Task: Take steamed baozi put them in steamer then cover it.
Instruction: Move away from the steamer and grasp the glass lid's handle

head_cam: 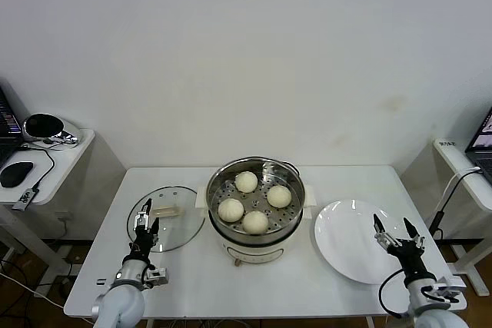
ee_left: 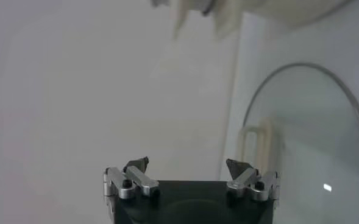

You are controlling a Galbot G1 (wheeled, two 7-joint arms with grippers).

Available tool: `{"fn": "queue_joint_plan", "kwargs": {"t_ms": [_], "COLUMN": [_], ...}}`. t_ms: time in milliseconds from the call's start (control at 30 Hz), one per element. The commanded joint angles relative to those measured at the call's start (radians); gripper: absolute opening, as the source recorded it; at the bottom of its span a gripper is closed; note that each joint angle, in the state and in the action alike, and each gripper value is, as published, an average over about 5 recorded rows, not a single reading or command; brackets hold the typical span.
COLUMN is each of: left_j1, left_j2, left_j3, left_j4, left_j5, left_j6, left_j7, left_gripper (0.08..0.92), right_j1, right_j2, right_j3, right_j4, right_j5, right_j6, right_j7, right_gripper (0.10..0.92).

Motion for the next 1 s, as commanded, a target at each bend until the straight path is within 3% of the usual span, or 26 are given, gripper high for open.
{"fn": "queue_joint_plan", "kwargs": {"t_ms": [33, 1000], "left_j1": [-0.088, -0.243], "left_j2": [-0.010, -0.031], "left_j3": [0.068, 0.131], "left_j4": [0.108, 0.302], "left_j5": [0.108, 0.086], "left_j6": [0.110, 0.117], "left_j7": [-0.004, -0.010], "left_gripper": [0.823, 0.823], "right_j1": [-0.013, 0.010], "right_j2": [0.021, 0.062], "right_j3": [0.005, -0.001], "right_j4": [-0.005, -0.037], "right_j5": [-0.021, -0.060], "right_j6": [0.005, 0.009], "right_j7": [0.002, 0.006], "right_gripper": [0.823, 0.823]}}
